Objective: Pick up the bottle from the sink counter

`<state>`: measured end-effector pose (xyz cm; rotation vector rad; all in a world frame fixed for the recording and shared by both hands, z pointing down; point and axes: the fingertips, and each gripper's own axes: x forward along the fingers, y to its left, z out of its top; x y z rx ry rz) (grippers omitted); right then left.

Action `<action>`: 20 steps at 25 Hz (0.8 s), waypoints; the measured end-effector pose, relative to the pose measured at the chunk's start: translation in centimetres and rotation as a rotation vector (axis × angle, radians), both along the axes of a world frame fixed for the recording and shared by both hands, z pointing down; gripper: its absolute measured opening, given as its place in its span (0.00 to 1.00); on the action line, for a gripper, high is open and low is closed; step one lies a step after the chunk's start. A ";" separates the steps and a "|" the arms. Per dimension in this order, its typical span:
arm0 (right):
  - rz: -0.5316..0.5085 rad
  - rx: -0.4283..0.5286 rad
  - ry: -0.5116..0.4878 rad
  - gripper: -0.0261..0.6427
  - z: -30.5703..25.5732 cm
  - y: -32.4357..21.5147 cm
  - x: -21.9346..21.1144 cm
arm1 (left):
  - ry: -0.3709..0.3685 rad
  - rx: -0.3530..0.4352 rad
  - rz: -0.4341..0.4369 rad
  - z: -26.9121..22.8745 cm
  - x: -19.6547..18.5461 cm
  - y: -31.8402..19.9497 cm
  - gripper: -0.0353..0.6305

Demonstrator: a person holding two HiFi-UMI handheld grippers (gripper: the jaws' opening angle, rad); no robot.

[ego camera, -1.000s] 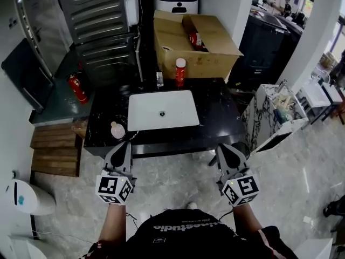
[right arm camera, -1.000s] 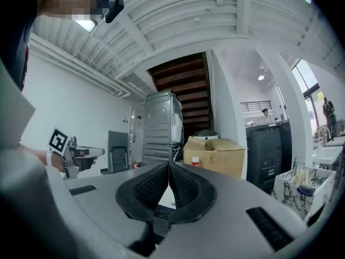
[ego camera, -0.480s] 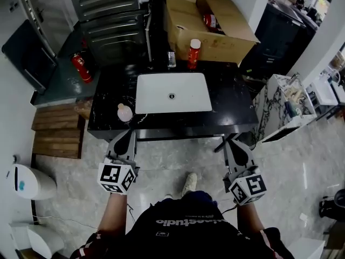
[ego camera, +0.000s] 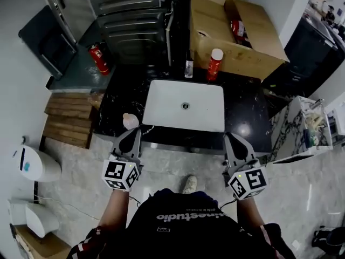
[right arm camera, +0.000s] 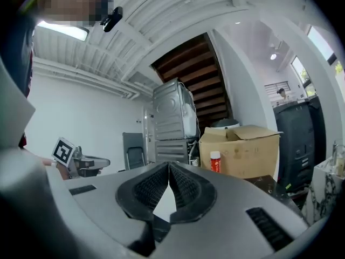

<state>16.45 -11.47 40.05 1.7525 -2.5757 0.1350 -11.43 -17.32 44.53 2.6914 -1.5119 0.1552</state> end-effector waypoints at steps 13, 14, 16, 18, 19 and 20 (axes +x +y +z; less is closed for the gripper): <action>-0.082 -0.037 -0.016 0.10 0.2 -7.7 -0.8 | -0.070 -0.094 -0.144 4.5 -3.6 -6.5 0.17; -0.082 -0.039 -0.013 0.10 0.3 -7.9 -1.2 | -0.089 -0.107 -0.148 5.6 -4.0 -7.1 0.27; -0.081 -0.046 -0.003 0.10 0.5 -8.0 -1.9 | -0.116 -0.146 -0.162 8.2 -5.1 -8.5 0.40; -0.074 -0.050 0.007 0.10 0.5 -8.2 -2.3 | -0.131 -0.186 -0.185 10.8 -6.3 -9.9 0.46; -0.066 -0.050 0.011 0.10 0.5 -8.3 -2.5 | -0.137 -0.205 -0.193 11.9 -6.8 -10.6 0.47; -0.058 -0.051 0.013 0.10 0.4 -8.3 -2.6 | -0.139 -0.224 -0.198 13.0 -7.2 -11.2 0.47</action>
